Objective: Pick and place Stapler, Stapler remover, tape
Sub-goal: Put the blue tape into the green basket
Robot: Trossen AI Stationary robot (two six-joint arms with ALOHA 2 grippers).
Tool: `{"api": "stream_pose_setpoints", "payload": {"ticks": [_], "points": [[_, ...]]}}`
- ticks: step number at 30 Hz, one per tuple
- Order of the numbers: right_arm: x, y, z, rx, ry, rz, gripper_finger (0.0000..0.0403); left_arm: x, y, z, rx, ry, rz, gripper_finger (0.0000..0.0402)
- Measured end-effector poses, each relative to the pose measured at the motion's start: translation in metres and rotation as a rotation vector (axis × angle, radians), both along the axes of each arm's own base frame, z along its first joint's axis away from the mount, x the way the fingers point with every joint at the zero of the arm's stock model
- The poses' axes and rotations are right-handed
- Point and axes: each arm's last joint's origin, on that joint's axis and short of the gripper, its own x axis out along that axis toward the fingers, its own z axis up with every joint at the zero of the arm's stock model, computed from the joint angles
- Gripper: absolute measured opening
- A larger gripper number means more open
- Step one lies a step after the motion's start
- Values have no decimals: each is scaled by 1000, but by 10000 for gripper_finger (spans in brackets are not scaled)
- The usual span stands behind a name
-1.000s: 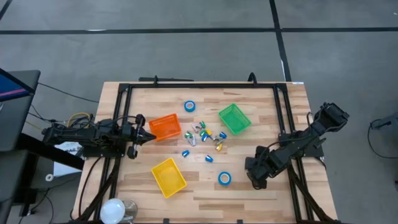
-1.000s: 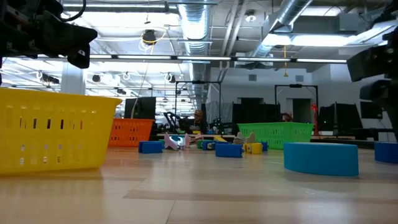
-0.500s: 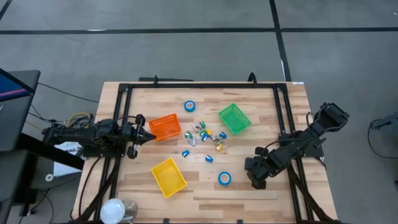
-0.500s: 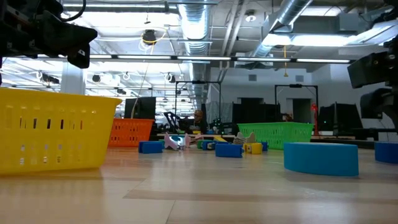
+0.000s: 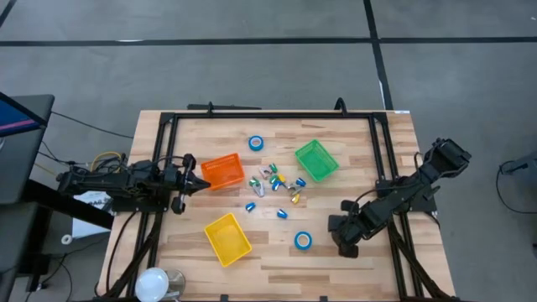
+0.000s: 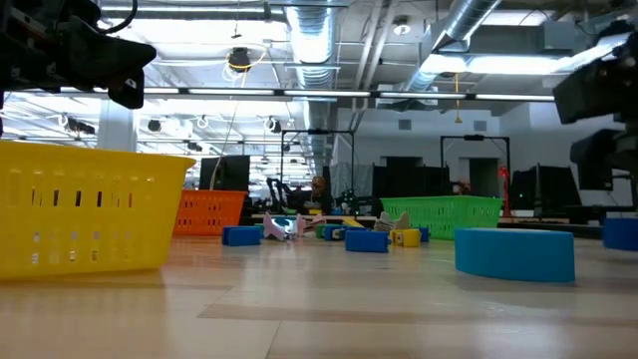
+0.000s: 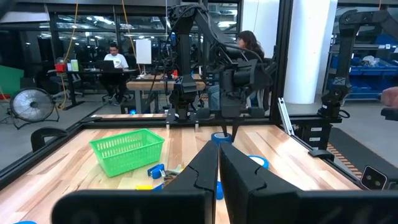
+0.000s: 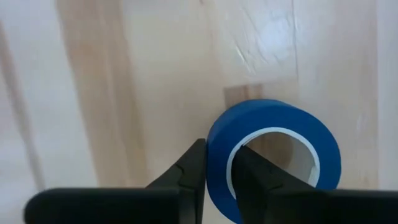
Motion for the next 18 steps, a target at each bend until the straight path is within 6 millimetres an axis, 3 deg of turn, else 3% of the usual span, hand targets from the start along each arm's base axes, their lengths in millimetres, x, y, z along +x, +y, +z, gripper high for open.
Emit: {"api": "stream_pose_setpoints", "payload": {"ticks": [11, 18], "points": [[23, -2, 24, 13, -59, 42, 51, 0, 0, 0, 0, 0, 0, 8], [36, -19, 34, -22, -50, 61, 50, 0, 0, 0, 0, 0, 0, 8]]}}
